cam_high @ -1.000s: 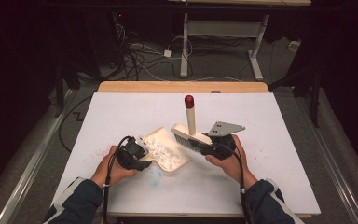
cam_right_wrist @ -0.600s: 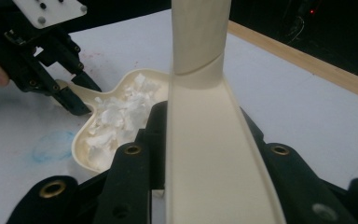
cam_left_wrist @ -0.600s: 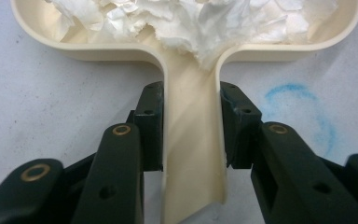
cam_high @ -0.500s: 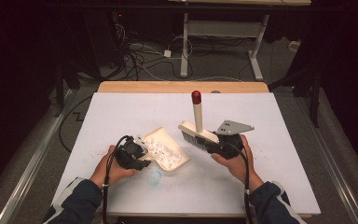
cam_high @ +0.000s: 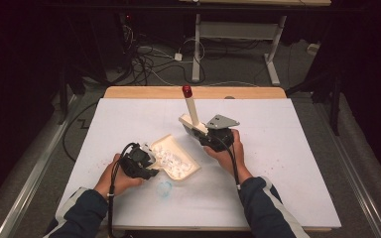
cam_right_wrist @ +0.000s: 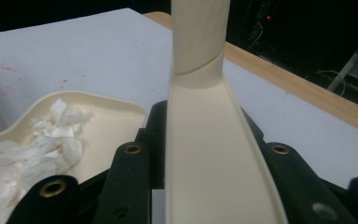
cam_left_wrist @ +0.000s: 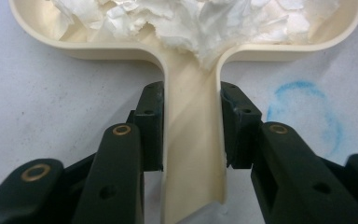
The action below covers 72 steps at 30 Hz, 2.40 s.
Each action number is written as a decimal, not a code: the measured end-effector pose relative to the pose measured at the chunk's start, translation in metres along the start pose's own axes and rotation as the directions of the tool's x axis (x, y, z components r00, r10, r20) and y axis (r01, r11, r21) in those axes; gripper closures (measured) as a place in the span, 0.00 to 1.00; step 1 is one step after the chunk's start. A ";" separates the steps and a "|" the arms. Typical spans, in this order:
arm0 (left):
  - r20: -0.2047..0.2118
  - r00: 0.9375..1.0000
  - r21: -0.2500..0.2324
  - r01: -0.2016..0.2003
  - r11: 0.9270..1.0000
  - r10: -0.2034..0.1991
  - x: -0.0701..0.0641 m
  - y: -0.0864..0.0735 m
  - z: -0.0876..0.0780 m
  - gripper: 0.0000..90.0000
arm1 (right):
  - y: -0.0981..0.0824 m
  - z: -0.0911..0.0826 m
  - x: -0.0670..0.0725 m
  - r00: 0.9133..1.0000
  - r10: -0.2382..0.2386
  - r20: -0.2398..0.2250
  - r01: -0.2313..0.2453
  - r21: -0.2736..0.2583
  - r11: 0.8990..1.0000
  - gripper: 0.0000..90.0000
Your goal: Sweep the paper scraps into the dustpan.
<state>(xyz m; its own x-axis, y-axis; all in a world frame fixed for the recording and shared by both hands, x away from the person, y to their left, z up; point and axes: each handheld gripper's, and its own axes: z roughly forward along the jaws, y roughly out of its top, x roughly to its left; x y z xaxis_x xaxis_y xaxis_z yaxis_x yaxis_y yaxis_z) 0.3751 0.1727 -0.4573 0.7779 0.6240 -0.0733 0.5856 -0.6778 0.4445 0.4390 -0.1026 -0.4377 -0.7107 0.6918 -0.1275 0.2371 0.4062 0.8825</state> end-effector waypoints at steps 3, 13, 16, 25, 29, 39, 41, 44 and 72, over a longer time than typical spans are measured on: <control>-0.004 1.000 0.002 -0.001 1.000 0.001 0.000 0.000 -0.001 0.71 | -0.004 0.010 -0.001 1.000 0.017 0.000 -0.016 0.013 1.000 0.75; -0.008 1.000 0.003 0.010 1.000 -0.010 0.002 -0.001 -0.001 0.71 | -0.011 0.014 0.009 0.988 0.008 -0.153 -0.007 0.008 1.000 0.74; -0.007 1.000 0.003 0.012 1.000 -0.012 0.002 -0.002 -0.002 0.71 | -0.011 0.010 0.014 0.973 -0.003 -0.230 0.004 0.004 1.000 0.75; -0.008 1.000 0.010 0.015 1.000 -0.015 0.001 -0.001 -0.001 0.71 | -0.006 -0.035 0.013 0.957 0.000 -0.290 -0.023 -0.074 0.997 0.75; -0.012 1.000 0.011 0.013 1.000 -0.013 0.001 -0.001 0.000 0.71 | -0.008 -0.046 0.013 0.959 0.006 -0.284 -0.027 -0.073 0.997 0.75; -0.014 1.000 0.002 0.016 1.000 -0.016 0.001 -0.004 -0.003 0.71 | -0.020 -0.062 0.014 0.969 -0.005 -0.246 0.002 -0.013 1.000 0.75; -0.015 1.000 0.002 0.015 1.000 -0.015 0.001 -0.004 -0.003 0.71 | -0.019 -0.070 0.011 0.973 -0.003 -0.231 -0.001 -0.017 1.000 0.74; -0.018 1.000 -0.003 0.013 1.000 -0.013 0.001 -0.004 -0.004 0.71 | -0.020 -0.084 0.007 0.975 0.010 -0.220 -0.015 -0.024 1.000 0.74; -0.081 0.983 -0.075 0.161 0.984 -0.167 0.014 -0.043 -0.025 0.71 | -0.054 -0.172 -0.011 0.980 0.122 -0.155 -0.112 0.067 0.991 0.74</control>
<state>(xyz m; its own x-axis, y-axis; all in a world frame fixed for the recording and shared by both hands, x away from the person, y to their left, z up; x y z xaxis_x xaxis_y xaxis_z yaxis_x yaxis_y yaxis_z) 0.3547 0.2205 -0.4550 0.6483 0.7578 -0.0738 0.6845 -0.5377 0.4923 0.3201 -0.2351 -0.4063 -0.7705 0.6353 0.0523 0.3592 0.3648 0.8590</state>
